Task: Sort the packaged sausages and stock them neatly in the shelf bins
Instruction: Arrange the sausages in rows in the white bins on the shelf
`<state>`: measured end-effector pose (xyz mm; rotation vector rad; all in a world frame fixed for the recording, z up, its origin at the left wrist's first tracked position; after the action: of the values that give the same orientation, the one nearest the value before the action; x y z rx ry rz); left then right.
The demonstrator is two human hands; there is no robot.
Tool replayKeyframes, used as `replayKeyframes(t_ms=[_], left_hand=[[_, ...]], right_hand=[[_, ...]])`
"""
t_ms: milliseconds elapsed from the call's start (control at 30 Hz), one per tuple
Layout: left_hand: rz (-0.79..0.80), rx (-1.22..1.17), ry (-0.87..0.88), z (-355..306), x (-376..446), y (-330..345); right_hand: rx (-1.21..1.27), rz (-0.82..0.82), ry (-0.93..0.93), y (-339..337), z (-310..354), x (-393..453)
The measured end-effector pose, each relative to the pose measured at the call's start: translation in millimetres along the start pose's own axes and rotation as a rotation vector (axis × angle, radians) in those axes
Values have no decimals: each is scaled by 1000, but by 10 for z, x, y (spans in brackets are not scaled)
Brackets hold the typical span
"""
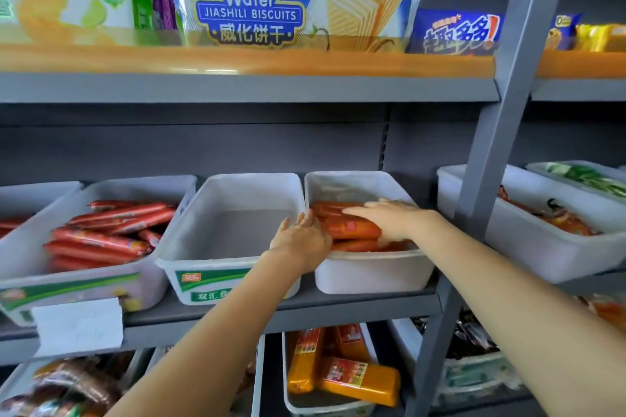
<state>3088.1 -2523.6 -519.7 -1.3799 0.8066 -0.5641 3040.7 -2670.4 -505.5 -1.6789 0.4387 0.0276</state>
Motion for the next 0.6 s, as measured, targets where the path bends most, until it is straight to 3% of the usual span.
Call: replayKeyframes(t_ms=[67, 200, 300, 333, 400, 467, 500, 600], left_hand=[[17, 10, 13, -2, 28, 16], [63, 19, 15, 23, 47, 19], [21, -13, -24, 28, 17, -32], [-50, -61, -32, 14, -30, -72], [-357, -164, -11, -67, -243, -155], [-701, -257, 103, -211, -585, -106], [-785, -282, 202, -317, -741, 8], [-701, -320, 454, -659, -935, 682]], right_hand=[[-24, -44, 20, 62, -17, 16], [310, -11, -53, 128, -3, -63], [399, -91, -60, 99, -24, -228], [419, -166, -59, 68, -41, -323], [532, -363, -76, 7, -60, -642], [663, -551, -115, 59, -33, -1053], [722, -628, -130, 150, -22, -1241], [912, -721, -106, 787, -14, -1594]])
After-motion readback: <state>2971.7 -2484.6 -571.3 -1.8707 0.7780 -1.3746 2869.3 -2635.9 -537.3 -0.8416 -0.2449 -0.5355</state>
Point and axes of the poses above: each hand's wrist, its own x-axis towards the middle knuckle, its own y-axis out of the palm, z = x × y, the point moved 6 cm from there along x, towards the middle knuckle, and after that the axes turned 10 degrees about z, right-handed, at the moved point
